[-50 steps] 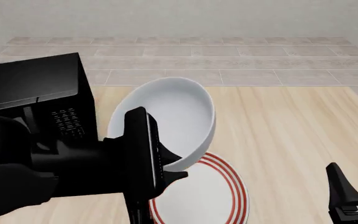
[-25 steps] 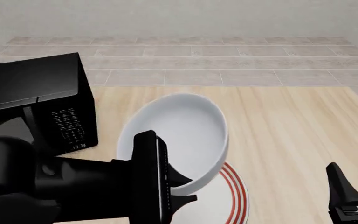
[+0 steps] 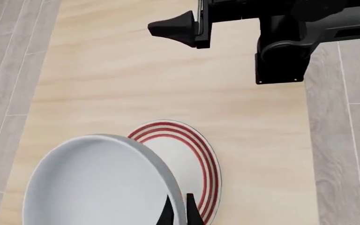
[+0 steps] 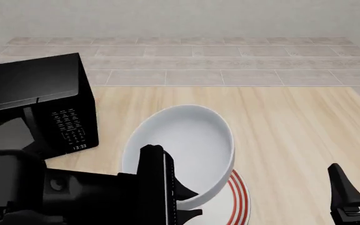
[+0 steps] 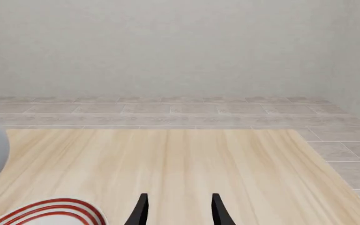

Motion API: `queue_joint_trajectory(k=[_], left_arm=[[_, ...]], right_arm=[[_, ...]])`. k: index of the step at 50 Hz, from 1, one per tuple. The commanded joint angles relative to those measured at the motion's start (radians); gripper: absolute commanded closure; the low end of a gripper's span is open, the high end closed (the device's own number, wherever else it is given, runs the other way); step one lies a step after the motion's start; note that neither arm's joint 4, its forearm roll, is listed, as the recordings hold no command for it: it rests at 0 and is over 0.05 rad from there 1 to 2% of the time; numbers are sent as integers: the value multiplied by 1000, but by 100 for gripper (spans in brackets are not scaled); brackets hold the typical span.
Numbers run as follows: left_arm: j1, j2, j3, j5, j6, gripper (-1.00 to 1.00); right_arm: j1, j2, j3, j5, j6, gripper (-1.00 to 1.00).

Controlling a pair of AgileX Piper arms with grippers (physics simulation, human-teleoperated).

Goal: Pick up the white bowl and put it on the plate.

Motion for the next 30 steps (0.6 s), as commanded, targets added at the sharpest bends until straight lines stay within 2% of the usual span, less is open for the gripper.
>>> queue_joint_trajectory(k=[1,30], left_arm=[[-5,4,10,-14,-36,100],[-47,55,39,-87,-75,100]], right_arm=[[-4,-1,-1,3,0,-100],[-4,-1,-1,3,0,-100]])
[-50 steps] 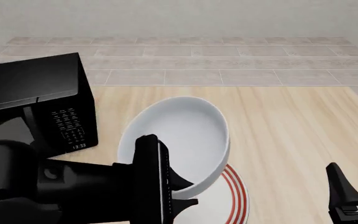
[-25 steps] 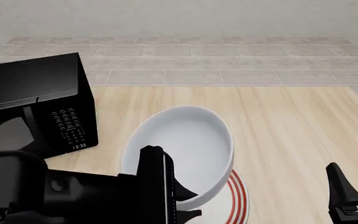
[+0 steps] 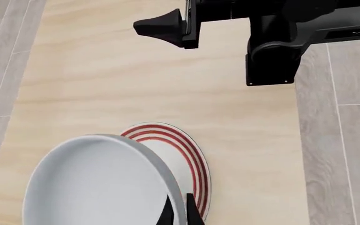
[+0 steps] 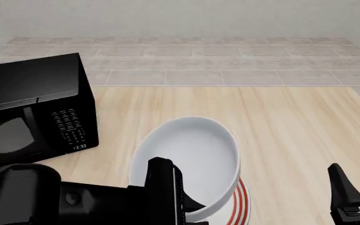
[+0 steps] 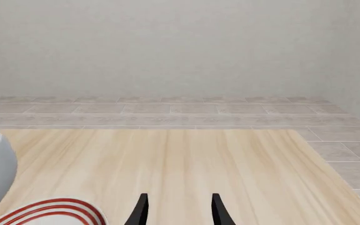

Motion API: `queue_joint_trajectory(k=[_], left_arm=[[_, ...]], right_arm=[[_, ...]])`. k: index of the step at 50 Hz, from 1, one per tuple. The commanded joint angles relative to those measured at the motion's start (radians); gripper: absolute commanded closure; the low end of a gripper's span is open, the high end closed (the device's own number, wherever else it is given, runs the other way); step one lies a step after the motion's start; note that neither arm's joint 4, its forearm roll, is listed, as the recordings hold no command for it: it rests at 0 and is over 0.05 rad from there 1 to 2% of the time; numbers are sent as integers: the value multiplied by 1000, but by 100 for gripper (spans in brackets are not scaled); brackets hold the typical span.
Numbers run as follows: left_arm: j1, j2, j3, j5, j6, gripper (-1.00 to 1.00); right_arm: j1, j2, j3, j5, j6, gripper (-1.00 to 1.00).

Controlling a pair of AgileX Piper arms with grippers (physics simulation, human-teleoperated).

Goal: Pick up the white bowl and put it on the plate.

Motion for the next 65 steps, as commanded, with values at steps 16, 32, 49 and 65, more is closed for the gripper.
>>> queue_joint_trajectory(k=[16,32,49,65], left_arm=[[0,71,4,-73,-42,100],[21,84,31,-98,-55,100],[27,91,61,-125,-69,100],[22,96,87,-139,-90,100]], right_arm=[[-4,-2,-1,3,0,-100],[-4,-2,-1,3,0,-100],[-4,-1,-1,3,0,-100],[-4,-2,-1,3,0,-100]])
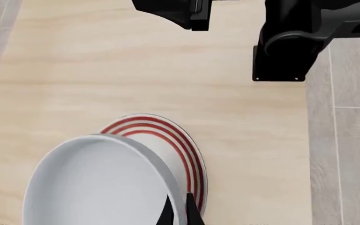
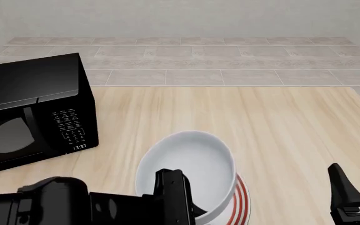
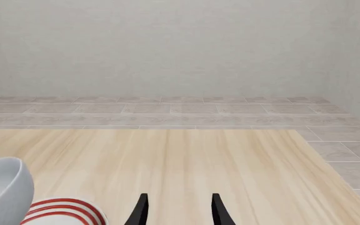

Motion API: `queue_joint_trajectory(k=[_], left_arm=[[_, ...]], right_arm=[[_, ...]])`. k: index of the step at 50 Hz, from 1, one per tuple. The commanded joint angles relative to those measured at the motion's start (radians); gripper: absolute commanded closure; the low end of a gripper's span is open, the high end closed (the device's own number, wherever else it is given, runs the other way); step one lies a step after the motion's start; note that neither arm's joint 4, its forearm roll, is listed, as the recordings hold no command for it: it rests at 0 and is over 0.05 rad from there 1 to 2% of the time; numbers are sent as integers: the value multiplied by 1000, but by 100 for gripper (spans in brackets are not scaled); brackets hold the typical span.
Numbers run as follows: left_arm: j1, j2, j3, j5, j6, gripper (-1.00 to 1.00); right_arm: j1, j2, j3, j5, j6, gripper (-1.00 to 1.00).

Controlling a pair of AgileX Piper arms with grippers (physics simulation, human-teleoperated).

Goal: Pick up the white bowl and put it on the plate.

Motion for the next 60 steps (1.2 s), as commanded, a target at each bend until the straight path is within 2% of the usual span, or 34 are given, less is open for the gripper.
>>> queue_joint_trajectory(k=[1,28,60], left_arm=[[6,2,13,-10,-34,100],[-21,35,39,-51,-67,100],[-1,62,44,-82,-73,100]], right_arm=[[-4,-1,-1,3,0,-100],[-4,-1,-1,3,0,-100],[-4,-1,-1,3,0,-100]])
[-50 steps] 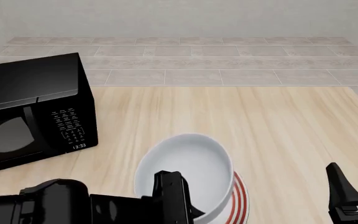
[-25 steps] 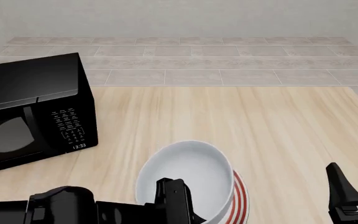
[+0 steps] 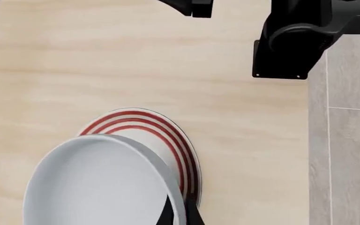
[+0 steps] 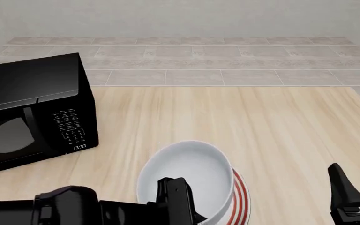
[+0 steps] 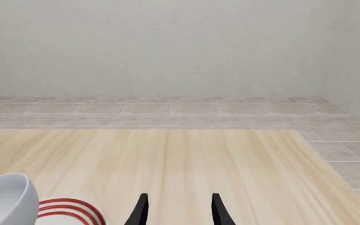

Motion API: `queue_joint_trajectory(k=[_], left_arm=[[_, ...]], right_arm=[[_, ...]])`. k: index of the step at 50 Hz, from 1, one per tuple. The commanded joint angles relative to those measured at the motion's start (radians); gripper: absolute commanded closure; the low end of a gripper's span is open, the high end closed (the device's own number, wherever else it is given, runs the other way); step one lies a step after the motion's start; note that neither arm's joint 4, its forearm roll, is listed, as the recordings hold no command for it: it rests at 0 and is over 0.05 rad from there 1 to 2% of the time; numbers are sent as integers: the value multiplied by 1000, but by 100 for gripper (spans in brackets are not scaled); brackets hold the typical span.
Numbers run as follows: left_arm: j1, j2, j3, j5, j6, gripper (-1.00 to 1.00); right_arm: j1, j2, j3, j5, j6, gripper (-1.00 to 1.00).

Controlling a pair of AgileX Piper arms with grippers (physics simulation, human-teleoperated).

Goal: Pick up the white bowl and put it on the plate.

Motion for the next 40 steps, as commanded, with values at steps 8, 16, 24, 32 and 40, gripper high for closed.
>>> queue_joint_trajectory(k=[8,16,24,32,40], left_arm=[[7,29,9,-34,-33,100],[7,35,8,-38,-38,100],[6,46,11,-48,-41,100],[16,56,12,-59,-38,100],[20,61,7,-56,-34,100]], right_arm=[[-4,-1,-1,3,0,-100],[-4,-2,-1,3,0,-100],[-4,-1,-1,3,0,-100],[-4,-2,-1,3,0,-100],[-4,-2,-1,3,0,-100]])
